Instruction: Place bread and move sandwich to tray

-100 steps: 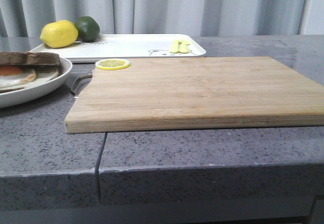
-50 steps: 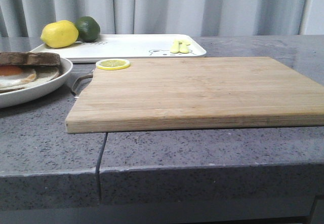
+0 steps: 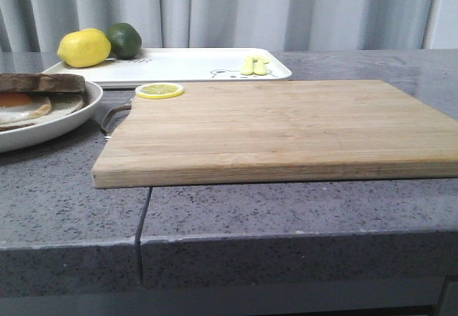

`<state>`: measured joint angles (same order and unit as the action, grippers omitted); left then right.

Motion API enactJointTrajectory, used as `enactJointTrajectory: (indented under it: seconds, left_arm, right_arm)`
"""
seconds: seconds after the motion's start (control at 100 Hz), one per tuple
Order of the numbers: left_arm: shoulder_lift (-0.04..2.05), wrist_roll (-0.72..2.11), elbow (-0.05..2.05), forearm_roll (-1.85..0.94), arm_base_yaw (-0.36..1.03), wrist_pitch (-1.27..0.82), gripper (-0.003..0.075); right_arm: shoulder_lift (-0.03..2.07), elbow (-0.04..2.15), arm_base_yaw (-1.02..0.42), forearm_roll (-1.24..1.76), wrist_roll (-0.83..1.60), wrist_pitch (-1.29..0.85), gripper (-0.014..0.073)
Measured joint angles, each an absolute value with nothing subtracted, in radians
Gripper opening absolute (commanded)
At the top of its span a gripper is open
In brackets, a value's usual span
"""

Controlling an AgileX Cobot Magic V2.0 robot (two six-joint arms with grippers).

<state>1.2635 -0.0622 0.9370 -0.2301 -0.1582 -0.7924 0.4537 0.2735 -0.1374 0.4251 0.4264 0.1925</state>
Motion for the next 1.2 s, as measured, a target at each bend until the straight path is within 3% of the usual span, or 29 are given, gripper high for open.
enactJointTrajectory:
  seconds: [0.63, 1.2]
  left_arm:
    - [1.405, -0.060, 0.941, -0.251, -0.158, -0.744, 0.0348]
    - [1.411, -0.031, 0.941, -0.253, -0.158, -0.729, 0.0348]
  right_arm:
    - [0.454, 0.274, -0.137, 0.425, 0.426, 0.194, 0.0508]
    - [0.454, 0.274, -0.137, 0.425, 0.426, 0.195, 0.0508]
